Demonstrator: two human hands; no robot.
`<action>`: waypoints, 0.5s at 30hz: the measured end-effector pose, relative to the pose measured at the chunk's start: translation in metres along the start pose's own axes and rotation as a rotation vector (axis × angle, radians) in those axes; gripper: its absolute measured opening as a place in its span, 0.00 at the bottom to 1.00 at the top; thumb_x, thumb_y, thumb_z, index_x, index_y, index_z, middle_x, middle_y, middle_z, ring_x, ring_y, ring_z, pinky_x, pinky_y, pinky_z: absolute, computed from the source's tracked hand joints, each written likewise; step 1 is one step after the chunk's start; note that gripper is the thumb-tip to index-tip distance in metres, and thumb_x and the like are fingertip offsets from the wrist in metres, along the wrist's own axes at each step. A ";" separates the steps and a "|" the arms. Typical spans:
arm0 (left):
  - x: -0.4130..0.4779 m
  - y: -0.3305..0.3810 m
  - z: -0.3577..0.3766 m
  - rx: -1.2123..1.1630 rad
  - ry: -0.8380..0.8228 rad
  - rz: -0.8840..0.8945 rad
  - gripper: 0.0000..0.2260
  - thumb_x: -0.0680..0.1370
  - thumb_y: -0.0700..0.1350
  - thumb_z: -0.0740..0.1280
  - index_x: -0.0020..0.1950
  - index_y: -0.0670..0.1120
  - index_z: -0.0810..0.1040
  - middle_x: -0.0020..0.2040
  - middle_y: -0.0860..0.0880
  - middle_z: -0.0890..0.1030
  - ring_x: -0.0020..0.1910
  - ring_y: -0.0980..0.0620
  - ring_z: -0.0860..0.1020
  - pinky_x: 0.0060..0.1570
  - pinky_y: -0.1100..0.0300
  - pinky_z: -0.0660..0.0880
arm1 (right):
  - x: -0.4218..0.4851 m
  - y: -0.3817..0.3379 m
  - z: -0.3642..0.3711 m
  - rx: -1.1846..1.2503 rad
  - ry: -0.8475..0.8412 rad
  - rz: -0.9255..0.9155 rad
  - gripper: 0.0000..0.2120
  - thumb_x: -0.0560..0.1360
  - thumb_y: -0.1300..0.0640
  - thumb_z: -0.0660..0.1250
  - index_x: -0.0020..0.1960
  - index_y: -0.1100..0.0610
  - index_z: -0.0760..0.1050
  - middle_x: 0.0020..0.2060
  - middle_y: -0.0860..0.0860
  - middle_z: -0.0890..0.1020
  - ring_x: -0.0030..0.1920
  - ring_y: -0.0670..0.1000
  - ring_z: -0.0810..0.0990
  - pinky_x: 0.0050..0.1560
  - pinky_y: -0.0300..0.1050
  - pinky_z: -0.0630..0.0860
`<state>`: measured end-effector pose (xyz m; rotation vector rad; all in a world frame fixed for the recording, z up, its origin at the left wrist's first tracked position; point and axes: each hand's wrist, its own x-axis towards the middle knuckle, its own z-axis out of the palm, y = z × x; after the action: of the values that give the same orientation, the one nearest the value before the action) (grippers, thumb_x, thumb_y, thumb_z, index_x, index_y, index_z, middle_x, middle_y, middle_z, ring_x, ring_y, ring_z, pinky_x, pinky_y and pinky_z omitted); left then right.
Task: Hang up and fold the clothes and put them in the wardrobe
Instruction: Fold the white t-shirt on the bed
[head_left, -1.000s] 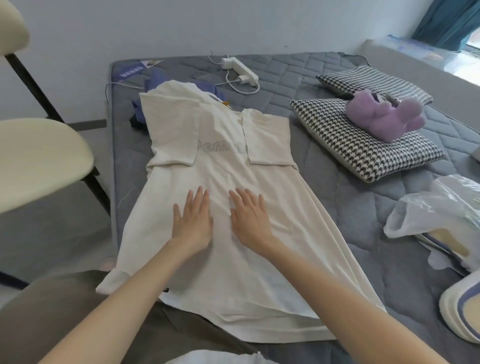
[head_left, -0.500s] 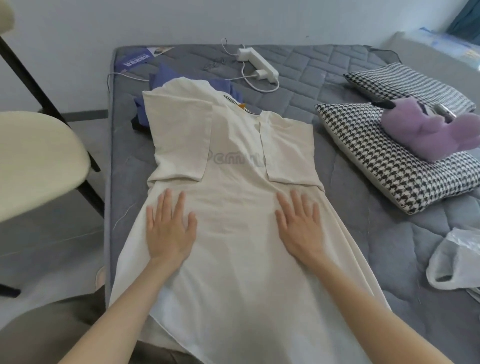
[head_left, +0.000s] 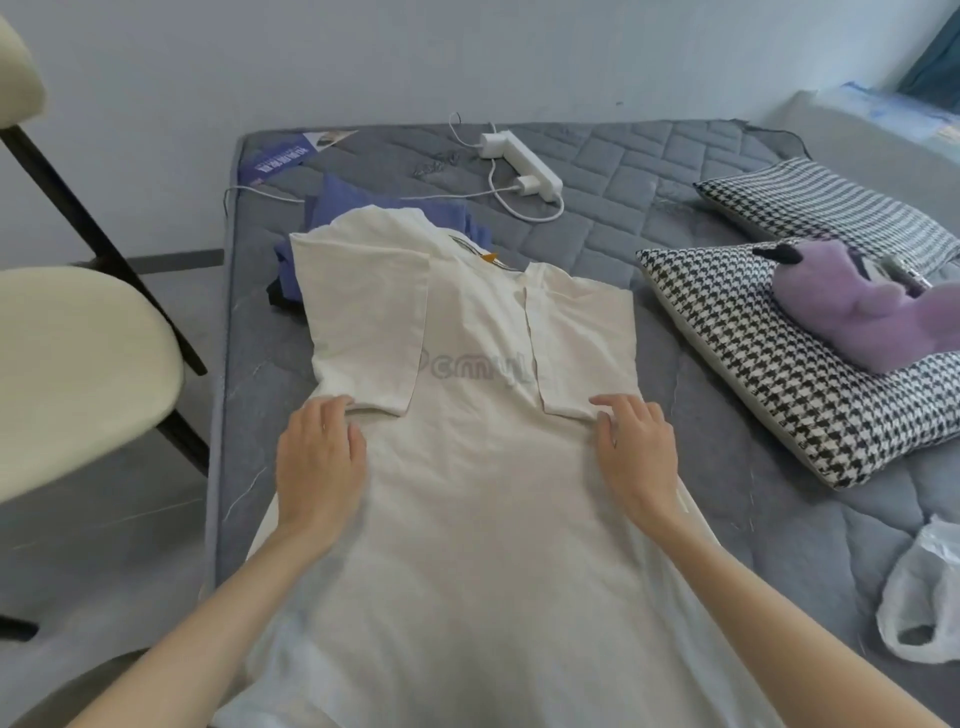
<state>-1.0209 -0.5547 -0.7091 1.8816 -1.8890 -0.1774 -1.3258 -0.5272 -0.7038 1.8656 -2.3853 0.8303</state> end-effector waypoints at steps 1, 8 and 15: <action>0.013 0.004 -0.005 0.000 0.000 0.030 0.14 0.79 0.38 0.62 0.64 0.39 0.73 0.61 0.41 0.75 0.59 0.40 0.73 0.54 0.47 0.70 | 0.013 -0.004 -0.001 -0.001 -0.026 -0.015 0.12 0.79 0.62 0.60 0.58 0.56 0.78 0.56 0.50 0.80 0.56 0.57 0.74 0.56 0.53 0.68; 0.112 0.029 -0.025 0.074 -0.032 0.203 0.24 0.79 0.42 0.64 0.74 0.40 0.62 0.71 0.42 0.65 0.69 0.42 0.65 0.63 0.49 0.65 | 0.113 -0.011 0.016 -0.003 -0.212 -0.010 0.16 0.79 0.61 0.60 0.65 0.55 0.72 0.66 0.53 0.73 0.64 0.56 0.72 0.58 0.50 0.69; 0.187 0.031 -0.015 0.209 -0.077 0.237 0.34 0.80 0.48 0.64 0.79 0.46 0.46 0.79 0.43 0.44 0.77 0.43 0.46 0.73 0.49 0.50 | 0.187 -0.007 0.056 0.105 -0.333 0.023 0.22 0.77 0.57 0.67 0.69 0.58 0.68 0.67 0.56 0.71 0.68 0.57 0.68 0.65 0.51 0.66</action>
<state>-1.0343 -0.7316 -0.6403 1.7817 -2.2386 0.0261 -1.3570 -0.7194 -0.6907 2.1736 -2.5988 0.7073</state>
